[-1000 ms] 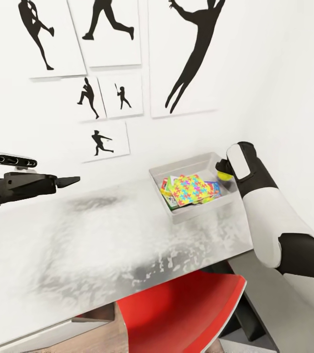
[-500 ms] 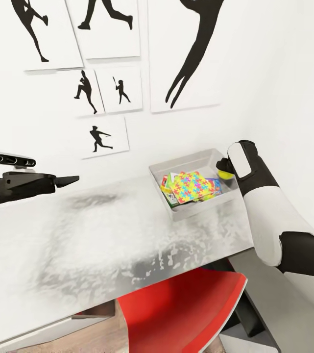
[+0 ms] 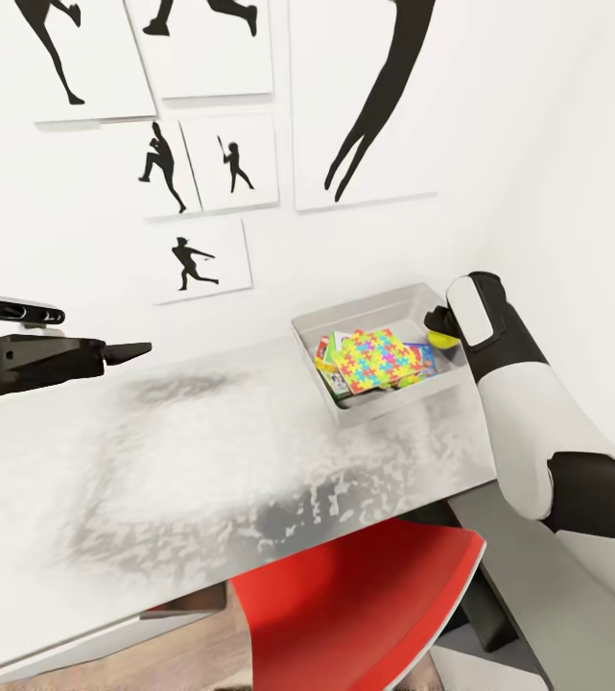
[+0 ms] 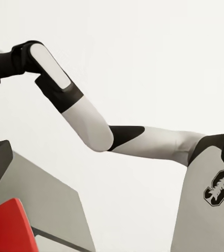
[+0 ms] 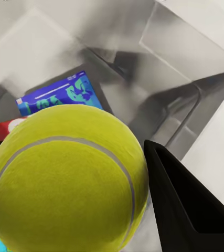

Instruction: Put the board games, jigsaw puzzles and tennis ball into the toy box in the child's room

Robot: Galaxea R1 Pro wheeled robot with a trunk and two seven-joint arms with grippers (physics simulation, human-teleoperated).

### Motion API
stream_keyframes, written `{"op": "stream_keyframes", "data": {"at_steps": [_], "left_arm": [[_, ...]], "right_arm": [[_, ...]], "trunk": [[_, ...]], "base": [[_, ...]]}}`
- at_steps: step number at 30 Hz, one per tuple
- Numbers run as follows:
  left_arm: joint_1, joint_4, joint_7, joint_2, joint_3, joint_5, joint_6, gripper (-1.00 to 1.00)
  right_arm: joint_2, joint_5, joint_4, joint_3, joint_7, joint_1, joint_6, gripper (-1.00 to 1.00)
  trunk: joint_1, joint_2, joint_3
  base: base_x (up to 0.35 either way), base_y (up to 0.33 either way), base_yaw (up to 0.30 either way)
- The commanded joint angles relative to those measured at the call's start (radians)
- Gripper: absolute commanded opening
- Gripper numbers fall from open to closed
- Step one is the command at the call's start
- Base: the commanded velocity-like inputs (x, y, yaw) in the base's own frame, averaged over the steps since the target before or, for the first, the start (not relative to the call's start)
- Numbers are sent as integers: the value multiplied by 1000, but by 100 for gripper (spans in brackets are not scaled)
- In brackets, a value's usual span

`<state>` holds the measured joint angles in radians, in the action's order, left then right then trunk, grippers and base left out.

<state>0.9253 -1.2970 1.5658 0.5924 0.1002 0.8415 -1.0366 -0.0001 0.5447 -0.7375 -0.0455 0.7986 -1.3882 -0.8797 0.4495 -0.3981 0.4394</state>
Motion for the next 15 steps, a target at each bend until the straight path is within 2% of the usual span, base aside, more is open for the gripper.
{"op": "stream_keyframes", "data": {"at_steps": [1, 5, 15], "left_arm": [[1, 0, 5, 1, 2, 1, -11, 100], [1, -1, 5, 1, 3, 1, -11, 100], [1, -1, 5, 1, 3, 1, -10, 100]], "right_arm": [[0, 13, -1, 0, 13, -3, 1, -100], [-2, 13, -2, 1, 13, -31, 1, -100], [-4, 14, -2, 1, 17, -42, 1, -100]], "trunk": [[1, -2, 3], [1, -2, 10], [1, -2, 26]], "base": [[0, 0, 0], [0, 0, 0], [0, 0, 0]]}}
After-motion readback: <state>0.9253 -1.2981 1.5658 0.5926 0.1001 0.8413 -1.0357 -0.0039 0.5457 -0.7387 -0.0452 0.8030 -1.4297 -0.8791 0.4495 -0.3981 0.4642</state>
